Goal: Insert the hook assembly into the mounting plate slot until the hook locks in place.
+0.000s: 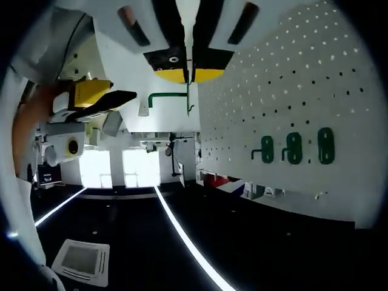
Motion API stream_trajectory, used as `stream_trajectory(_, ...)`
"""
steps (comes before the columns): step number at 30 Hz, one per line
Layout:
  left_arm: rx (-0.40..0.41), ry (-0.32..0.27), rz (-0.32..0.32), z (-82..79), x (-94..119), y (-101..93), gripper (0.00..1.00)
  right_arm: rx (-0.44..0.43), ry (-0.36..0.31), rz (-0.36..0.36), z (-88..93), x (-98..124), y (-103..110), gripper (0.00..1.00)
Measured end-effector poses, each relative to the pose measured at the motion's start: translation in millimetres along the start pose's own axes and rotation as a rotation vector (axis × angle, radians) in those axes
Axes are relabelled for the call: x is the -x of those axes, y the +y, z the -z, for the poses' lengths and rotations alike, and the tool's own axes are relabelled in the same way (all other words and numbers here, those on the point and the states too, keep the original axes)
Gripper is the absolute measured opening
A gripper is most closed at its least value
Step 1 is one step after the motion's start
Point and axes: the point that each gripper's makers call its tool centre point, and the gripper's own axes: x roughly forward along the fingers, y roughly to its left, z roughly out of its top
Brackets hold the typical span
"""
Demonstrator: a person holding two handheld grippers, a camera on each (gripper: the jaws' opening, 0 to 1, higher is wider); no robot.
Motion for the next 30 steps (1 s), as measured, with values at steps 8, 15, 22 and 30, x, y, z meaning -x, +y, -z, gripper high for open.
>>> stream_trajectory(8, 0.024, -0.061, -0.049, -16.6, 20, -2.9, 0.01, -0.004, 0.0, -0.003, 1.9, 4, 4, 0.3)
stream_trajectory(15, 0.025, -0.089, -0.067, -22.8, 29, -8.4, 0.02, 0.0, 0.012, -0.006, 5.9, 6, 7, 0.3)
stream_trajectory(22, 0.034, -0.088, -0.075, -19.9, 32, -7.9, 0.02, -0.065, -0.029, -0.023, -4.3, 4, 11, 0.3)
stream_trajectory(30, 0.029, -0.082, -0.088, -19.4, 31, -7.4, 0.02, -0.276, -0.088, -0.064, -7.2, 4, 13, 0.3)
